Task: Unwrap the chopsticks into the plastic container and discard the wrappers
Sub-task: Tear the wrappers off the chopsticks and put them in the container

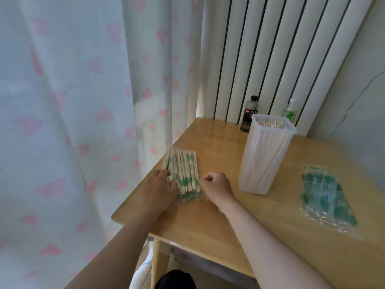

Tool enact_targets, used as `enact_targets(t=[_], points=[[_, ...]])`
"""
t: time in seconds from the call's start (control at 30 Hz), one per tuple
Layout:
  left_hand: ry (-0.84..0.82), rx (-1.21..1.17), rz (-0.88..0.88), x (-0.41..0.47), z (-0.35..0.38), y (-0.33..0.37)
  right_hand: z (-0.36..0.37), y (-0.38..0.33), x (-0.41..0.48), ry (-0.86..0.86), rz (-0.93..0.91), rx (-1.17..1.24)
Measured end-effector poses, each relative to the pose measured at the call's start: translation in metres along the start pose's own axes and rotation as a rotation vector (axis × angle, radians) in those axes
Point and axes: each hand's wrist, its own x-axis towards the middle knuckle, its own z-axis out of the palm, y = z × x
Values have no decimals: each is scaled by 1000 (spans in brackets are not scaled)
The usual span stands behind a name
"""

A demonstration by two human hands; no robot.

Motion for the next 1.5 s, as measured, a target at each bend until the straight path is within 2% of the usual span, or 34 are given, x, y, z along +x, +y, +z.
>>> enact_targets(t=[0.07, 0.2, 0.4, 0.67, 1.1, 1.37, 1.5], points=[[16, -3, 8, -3, 6, -8, 11, 2, 3, -53, 35, 48], [63, 21, 74, -3, 12, -9, 24, 10, 9, 9, 35, 24], [76, -23, 82, -5, 14, -13, 26, 9, 13, 17, 42, -68], [74, -56, 68, -3, 13, -14, 22, 12, 22, -69, 104, -26], [66, -68, 46, -2, 13, -15, 9, 15, 13, -54, 143, 315], [66, -43, 42, 0, 16, -16, 3, 18, 7, -72, 80, 397], [71, -44, 50, -2, 16, -16, -3, 23, 4, -101, 107, 551]])
